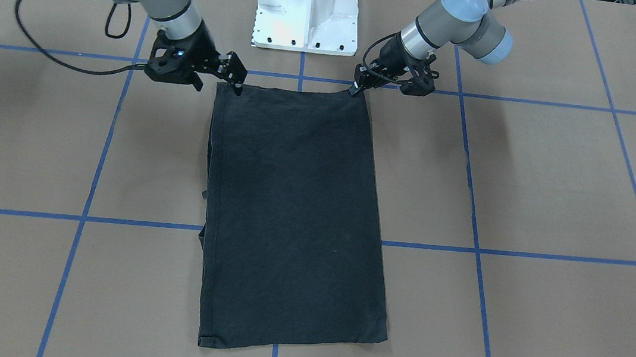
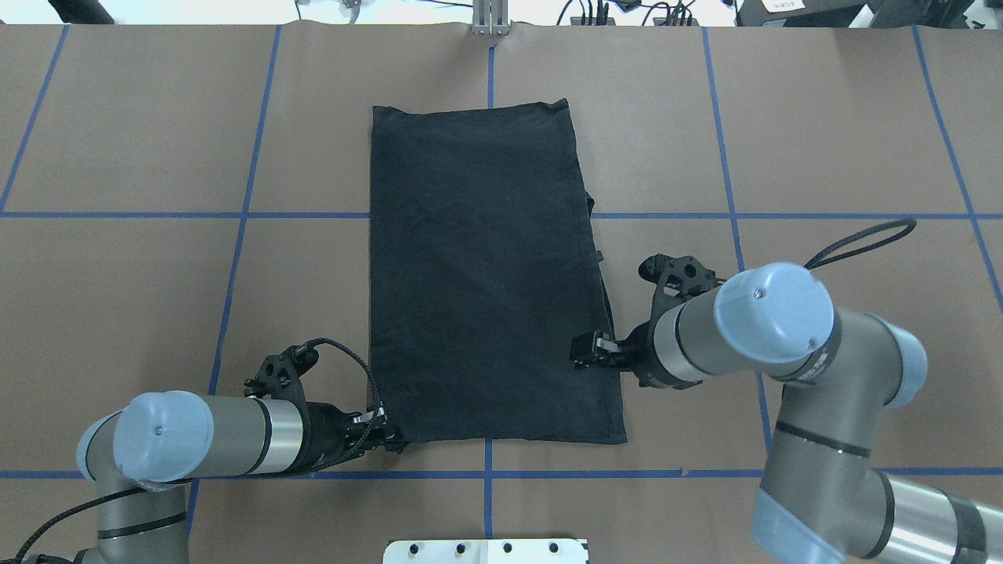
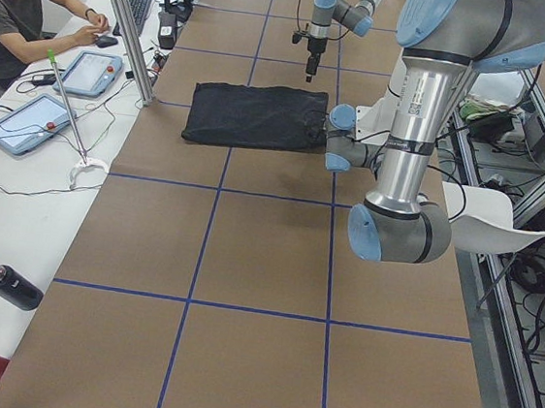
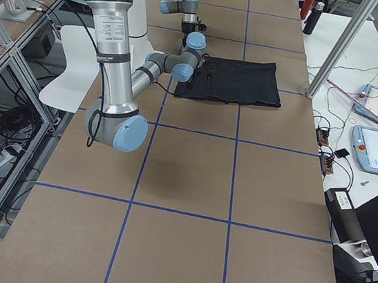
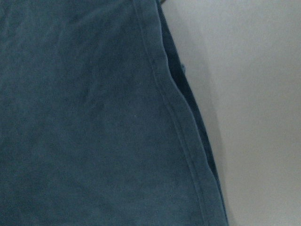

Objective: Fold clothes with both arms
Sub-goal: 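Lower the right gripper to the other near hem corner and grasp it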

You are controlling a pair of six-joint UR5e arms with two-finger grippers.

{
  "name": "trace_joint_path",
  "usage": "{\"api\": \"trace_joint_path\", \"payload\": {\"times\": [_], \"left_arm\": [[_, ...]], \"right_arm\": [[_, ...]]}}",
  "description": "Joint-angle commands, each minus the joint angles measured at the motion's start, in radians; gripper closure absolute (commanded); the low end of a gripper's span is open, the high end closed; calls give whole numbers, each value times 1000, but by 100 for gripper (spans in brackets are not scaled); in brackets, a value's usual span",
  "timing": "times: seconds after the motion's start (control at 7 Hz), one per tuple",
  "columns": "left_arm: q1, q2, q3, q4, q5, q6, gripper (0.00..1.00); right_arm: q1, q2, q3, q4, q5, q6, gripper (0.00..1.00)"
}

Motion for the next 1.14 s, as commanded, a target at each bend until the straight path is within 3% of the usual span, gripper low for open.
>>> {"api": "trace_joint_path", "payload": {"times": [0.0,0.71,1.0], "left_arm": [[0,-1,-7,0,-1,0,100],[3,-1,-5,0,-1,0,100],[2,-1,-5,0,-1,0,100]], "right_arm": [[-98,7,-48,-9,-94,33,0],[-95,7,-81,-9,-81,26,0],[-97,10,-90,-11,-81,26,12]]}}
